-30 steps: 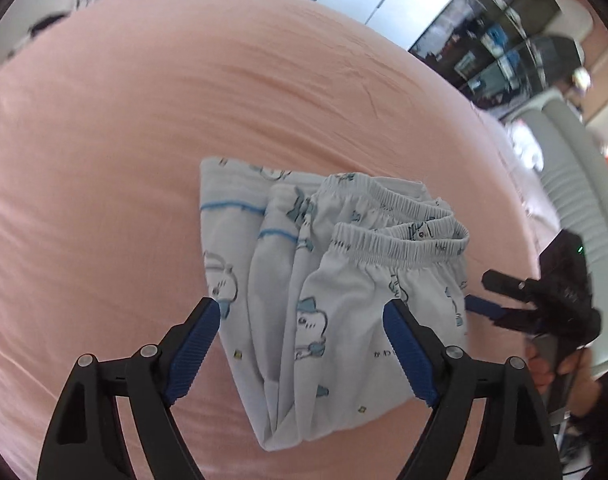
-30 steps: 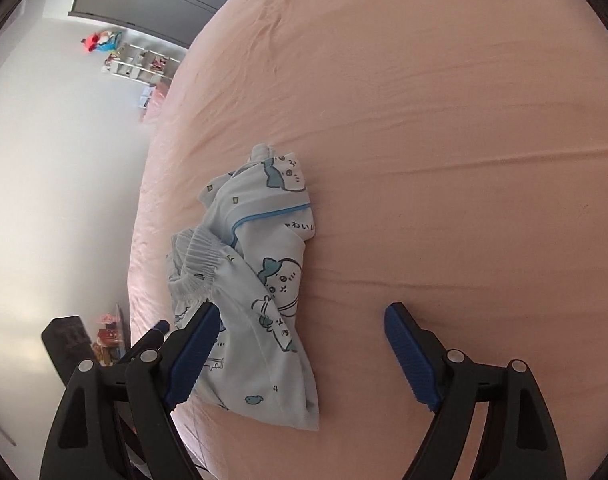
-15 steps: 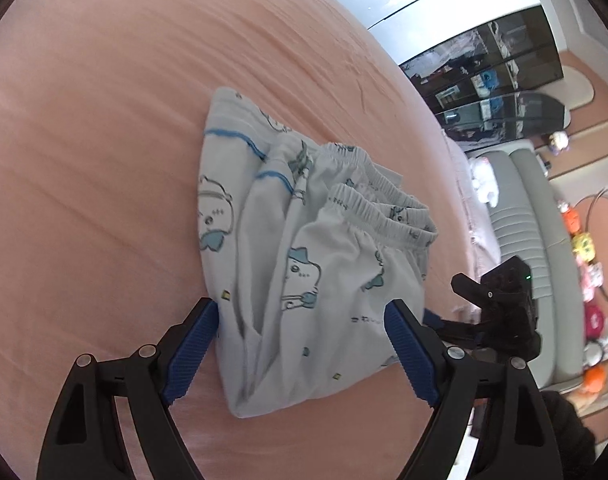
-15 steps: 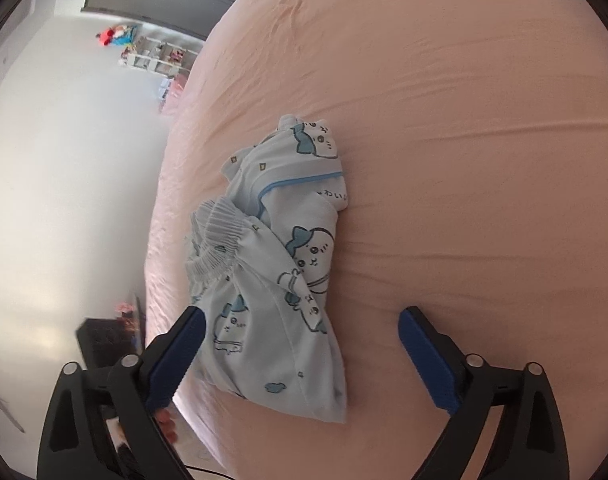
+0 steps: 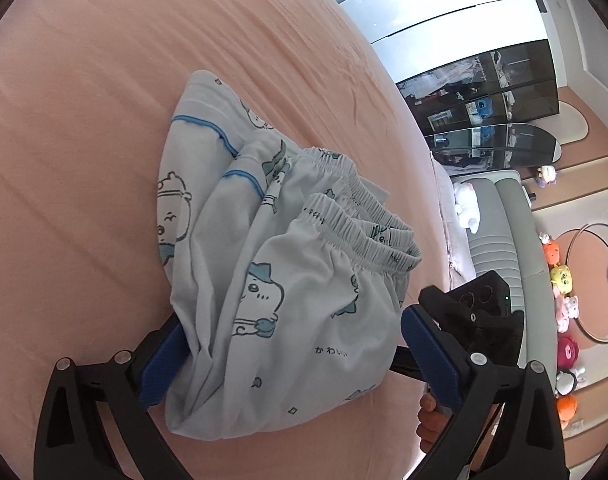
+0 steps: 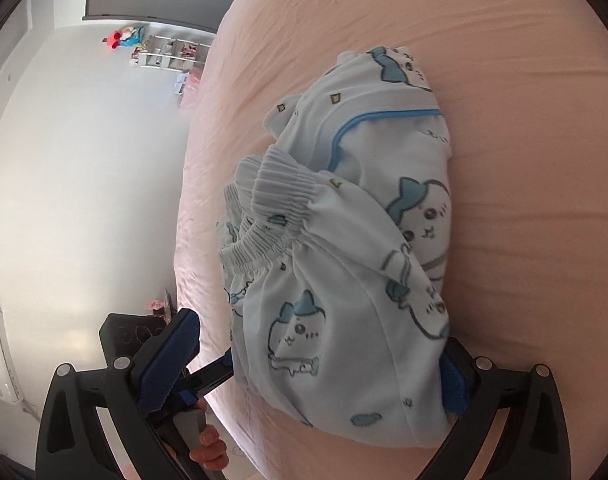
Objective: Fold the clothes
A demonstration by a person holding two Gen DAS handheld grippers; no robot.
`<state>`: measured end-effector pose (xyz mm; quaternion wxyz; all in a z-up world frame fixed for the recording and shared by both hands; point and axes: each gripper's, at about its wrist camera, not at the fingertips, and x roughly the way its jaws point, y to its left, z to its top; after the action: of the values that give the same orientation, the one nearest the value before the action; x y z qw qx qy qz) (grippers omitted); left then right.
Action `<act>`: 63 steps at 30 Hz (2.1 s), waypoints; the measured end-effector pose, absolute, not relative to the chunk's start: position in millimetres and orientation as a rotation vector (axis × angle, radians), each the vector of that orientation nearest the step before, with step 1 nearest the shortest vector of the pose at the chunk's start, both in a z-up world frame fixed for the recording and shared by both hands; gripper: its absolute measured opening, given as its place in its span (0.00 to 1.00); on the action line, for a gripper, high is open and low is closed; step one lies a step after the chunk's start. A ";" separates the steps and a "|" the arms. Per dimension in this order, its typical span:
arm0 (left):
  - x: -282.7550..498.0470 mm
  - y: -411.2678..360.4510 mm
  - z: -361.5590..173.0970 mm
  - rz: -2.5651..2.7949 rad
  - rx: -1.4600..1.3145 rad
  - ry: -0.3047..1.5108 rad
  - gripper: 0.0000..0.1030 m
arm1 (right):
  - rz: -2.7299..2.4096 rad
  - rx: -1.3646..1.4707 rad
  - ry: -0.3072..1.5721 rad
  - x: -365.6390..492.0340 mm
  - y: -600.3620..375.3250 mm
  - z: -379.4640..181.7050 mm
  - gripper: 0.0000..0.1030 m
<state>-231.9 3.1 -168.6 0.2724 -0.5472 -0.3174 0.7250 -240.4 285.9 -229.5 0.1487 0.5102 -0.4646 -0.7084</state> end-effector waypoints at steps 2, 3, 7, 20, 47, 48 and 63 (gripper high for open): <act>-232.8 4.6 -168.2 1.954 -1.480 -0.843 1.00 | -2.044 1.452 -1.391 -240.7 287.2 -231.2 1.00; -232.3 3.8 -168.5 1.959 -1.489 -0.828 1.00 | -2.044 1.448 -1.419 -241.7 288.5 -232.3 1.00; -232.3 7.4 -165.9 1.987 -1.494 -0.850 1.00 | -2.043 1.446 -1.474 -243.8 290.2 -234.9 1.00; -218.9 11.6 -165.1 2.092 -1.440 -0.881 1.00 | -2.131 1.363 -1.520 -236.5 286.3 -239.3 1.00; -190.5 -2.5 -183.8 2.185 -1.350 -1.144 0.21 | -2.071 1.229 -1.755 -197.2 288.7 -277.3 0.14; -189.7 -0.6 -183.1 2.180 -1.341 -1.140 0.18 | -2.081 1.226 -1.745 -198.7 287.1 -276.3 0.14; -175.0 12.9 -166.8 2.164 -1.286 -1.026 0.15 | -2.281 1.184 -1.527 -172.9 278.8 -238.1 0.13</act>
<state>-175.0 12.9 -166.8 0.2100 -0.4626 -0.3692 0.7782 -172.9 278.8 -238.1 0.0760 0.3949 -0.5094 -0.7607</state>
